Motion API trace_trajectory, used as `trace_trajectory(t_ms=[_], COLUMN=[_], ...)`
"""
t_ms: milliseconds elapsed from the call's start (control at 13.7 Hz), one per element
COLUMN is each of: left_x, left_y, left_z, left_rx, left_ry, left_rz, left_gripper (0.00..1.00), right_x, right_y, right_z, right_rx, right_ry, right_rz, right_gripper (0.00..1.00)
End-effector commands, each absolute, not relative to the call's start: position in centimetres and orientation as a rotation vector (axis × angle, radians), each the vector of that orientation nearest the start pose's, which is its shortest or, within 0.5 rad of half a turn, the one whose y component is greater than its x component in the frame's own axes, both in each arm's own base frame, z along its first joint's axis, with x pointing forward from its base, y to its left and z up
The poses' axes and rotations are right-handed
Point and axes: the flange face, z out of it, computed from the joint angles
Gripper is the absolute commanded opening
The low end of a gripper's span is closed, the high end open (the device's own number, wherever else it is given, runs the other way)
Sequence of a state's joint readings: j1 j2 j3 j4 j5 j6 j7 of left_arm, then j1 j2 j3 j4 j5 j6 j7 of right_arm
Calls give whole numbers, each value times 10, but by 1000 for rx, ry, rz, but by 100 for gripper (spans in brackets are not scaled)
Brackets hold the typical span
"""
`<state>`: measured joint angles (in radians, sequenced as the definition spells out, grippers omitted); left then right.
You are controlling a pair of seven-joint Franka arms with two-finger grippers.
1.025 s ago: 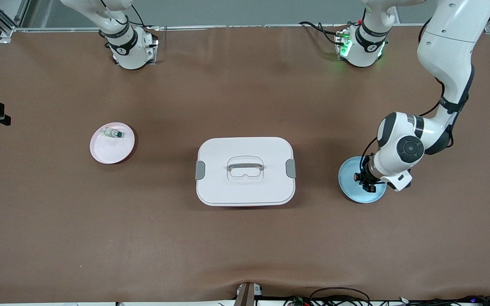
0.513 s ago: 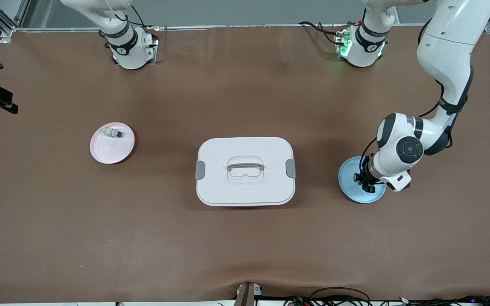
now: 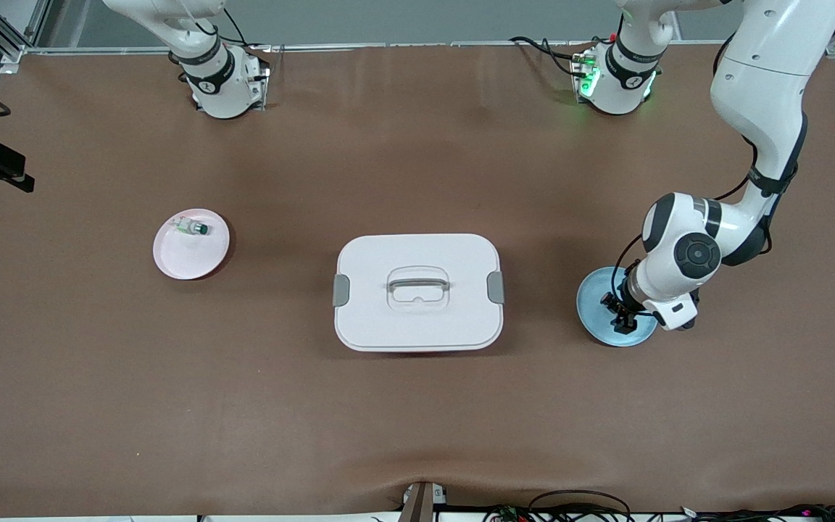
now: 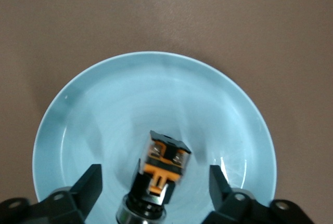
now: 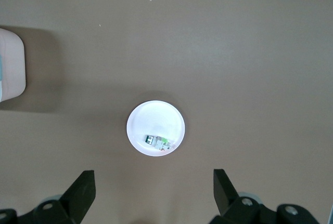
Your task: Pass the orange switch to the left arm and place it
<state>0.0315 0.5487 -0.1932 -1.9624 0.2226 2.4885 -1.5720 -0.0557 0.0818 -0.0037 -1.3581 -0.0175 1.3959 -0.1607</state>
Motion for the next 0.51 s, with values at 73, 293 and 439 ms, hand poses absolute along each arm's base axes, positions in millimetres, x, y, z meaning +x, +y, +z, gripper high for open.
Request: trace_trajectory(t_ms=[73, 293, 439], left_x=[622, 645, 659], left_y=[-94, -89, -80], left_z=[235, 277, 311], left_rx=[-2569, -2687, -2712], left_ry=[-1822, -1710, -1710], left_rz=[-150, -261, -348], left_gripper=[100, 100, 100], right_x=[552, 552, 551], right_y=[-36, -30, -33], right_z=[666, 667, 668], right_rx=[-3159, -3108, -3094], right_ry=[-107, -31, -17], right_rz=[52, 37, 31], right_gripper=[100, 100, 100])
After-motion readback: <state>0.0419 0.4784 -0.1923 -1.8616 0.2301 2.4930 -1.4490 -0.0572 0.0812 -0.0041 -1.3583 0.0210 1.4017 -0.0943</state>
